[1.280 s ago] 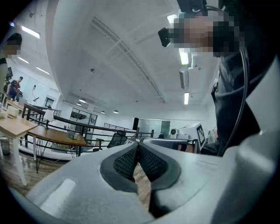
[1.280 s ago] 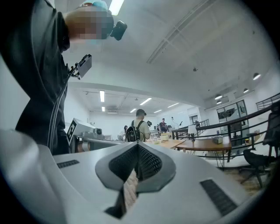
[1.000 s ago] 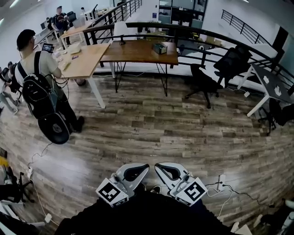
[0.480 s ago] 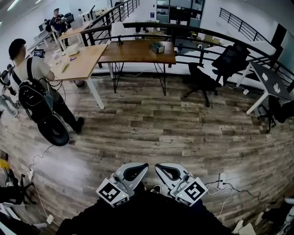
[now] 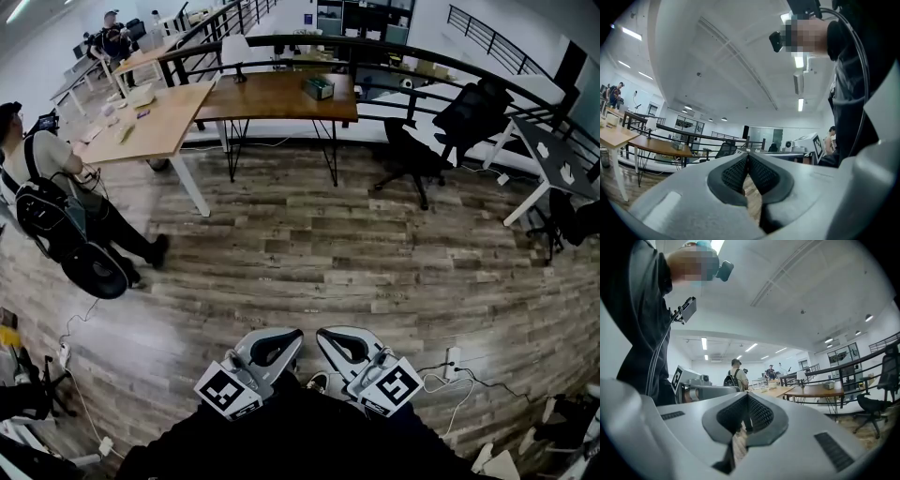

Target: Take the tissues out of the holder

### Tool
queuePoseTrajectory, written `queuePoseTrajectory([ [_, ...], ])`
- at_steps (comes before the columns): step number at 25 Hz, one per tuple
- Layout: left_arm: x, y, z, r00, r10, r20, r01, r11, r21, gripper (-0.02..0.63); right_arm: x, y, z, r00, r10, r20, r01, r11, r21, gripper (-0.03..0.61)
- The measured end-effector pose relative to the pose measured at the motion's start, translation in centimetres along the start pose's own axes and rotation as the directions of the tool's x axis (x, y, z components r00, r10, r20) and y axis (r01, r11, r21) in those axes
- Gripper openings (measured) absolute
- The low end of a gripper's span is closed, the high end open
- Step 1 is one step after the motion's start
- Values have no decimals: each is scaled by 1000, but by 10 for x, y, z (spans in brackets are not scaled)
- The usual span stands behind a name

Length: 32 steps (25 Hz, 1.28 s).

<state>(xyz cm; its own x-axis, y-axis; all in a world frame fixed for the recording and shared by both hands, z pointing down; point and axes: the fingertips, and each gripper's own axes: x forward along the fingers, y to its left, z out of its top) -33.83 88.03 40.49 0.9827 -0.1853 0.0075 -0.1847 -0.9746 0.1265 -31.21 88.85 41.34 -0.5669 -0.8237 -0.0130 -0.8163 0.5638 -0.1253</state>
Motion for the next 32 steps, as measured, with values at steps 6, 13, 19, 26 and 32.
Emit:
queuePoseTrajectory([
  [6,13,30,4,1000,-10,-15,11,1000,25,11,26,-25,-1,1000,-18,-17,18,1000,-9,5],
  [13,37,76,10,999,-40,-16,40,999,25,11,60,-59,7,1000,-26,-14,26,999,-38,5],
  [19,50,118,16,999,-51,-5,51,998,23,11,91,-88,11,1000,-28,-14,28,999,-39,5],
  [26,55,169,23,999,-44,-6,45,999,24,11,135,-110,13,999,-25,-41,23,998,-51,5],
  [32,54,204,24,999,-39,-1,39,999,17,11,168,-124,14,998,-33,-47,30,998,-51,5],
])
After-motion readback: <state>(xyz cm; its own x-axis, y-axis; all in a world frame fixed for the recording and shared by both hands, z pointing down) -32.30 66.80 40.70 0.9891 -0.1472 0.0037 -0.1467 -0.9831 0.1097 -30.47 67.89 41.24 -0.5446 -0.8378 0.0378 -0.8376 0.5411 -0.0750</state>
